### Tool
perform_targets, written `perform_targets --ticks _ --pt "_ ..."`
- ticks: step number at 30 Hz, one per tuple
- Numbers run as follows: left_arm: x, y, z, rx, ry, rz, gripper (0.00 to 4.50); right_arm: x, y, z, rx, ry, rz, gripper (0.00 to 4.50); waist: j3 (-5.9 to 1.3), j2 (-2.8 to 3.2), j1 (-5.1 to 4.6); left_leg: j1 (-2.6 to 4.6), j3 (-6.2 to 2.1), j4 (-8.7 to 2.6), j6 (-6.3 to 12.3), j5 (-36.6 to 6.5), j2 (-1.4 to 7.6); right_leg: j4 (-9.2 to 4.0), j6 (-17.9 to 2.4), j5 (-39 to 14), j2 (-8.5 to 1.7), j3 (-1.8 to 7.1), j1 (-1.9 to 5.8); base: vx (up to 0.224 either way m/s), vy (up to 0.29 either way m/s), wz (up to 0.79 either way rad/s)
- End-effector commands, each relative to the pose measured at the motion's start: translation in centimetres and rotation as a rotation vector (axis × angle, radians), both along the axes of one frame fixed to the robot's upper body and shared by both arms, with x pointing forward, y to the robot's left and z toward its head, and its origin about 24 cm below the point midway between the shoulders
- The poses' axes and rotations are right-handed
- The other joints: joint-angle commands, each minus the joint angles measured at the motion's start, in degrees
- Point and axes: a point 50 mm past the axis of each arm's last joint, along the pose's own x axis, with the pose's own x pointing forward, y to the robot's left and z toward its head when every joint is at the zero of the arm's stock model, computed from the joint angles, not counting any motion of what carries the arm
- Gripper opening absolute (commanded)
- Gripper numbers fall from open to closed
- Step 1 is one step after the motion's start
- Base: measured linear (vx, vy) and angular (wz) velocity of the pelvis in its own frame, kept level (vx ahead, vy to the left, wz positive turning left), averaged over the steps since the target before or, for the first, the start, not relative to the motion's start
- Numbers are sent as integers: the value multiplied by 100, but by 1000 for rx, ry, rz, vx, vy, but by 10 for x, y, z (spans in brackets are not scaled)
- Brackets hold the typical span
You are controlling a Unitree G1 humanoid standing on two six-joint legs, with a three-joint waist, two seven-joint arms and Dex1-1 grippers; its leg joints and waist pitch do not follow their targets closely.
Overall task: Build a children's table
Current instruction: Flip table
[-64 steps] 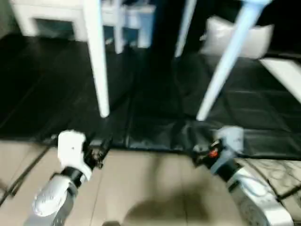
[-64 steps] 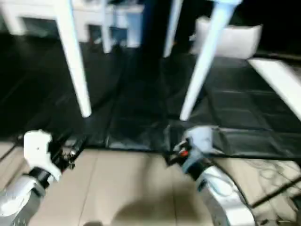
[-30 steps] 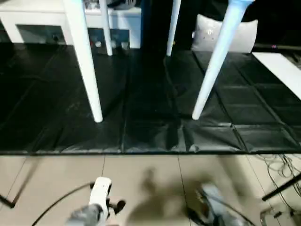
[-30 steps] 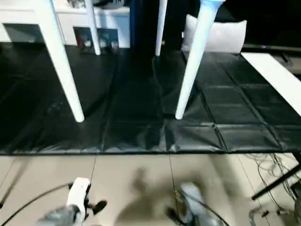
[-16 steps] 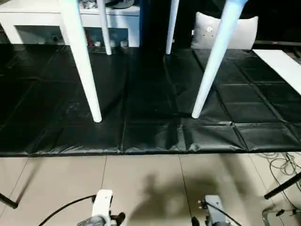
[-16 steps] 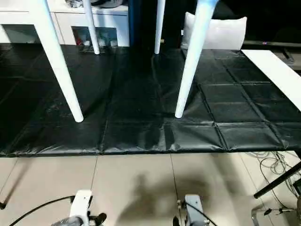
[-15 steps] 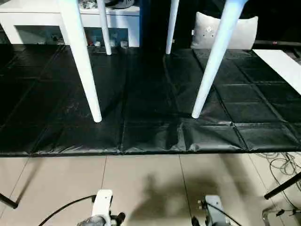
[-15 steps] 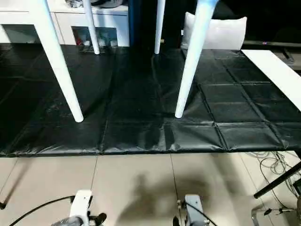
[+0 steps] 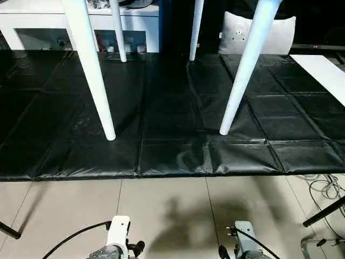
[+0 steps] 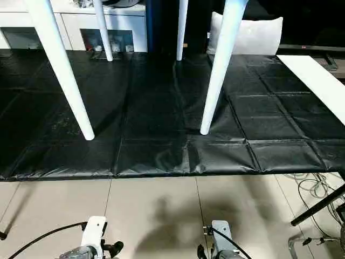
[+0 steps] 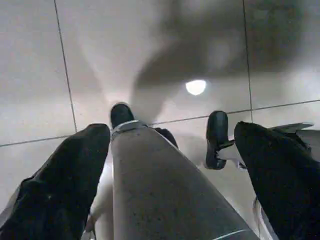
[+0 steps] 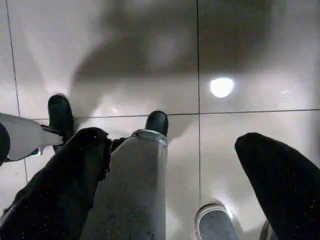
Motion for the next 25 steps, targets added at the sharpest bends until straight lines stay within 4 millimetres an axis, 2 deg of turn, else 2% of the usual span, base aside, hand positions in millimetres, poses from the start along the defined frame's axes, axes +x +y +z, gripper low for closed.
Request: perform_targets --ticks 1,8,11,14,19,25 --pt "0 0 0 -1 -3 4 445 -1 -2 0 -1 11 -12 450 -212 32 13 22 -159 -517 158 -1358 467 -462 -1498 -282 -659 304 59 0 0 0" --pt "0 0 0 -1 -3 4 445 -1 -2 0 -1 11 -12 450 -243 19 17 5 -139 -485 282 -1024 466 -417 -1531 220 -657 294 79 0 0 0" --pt "0 0 0 -1 -3 4 445 -1 -2 0 -1 11 -12 450 -254 21 23 -10 -125 -458 393 -832 464 -384 -1573 570 -651 282 71 0 0 0" --pt "0 0 0 -1 -3 4 445 -1 -2 0 -1 11 -12 450 -252 22 23 -11 -124 -458 417 -849 469 -384 -1587 573 -652 277 67 0 0 0" --pt "0 0 0 -1 -3 4 445 -1 -2 0 -1 11 -12 450 -236 22 20 -11 -123 -475 350 -993 473 -410 -1582 338 -660 287 63 0 0 0" --pt "0 0 0 -1 -3 4 445 -1 -2 0 -1 11 -12 450 -235 20 18 -9 -123 -476 342 -981 475 -408 -1569 359 -656 286 59 0 0 0"
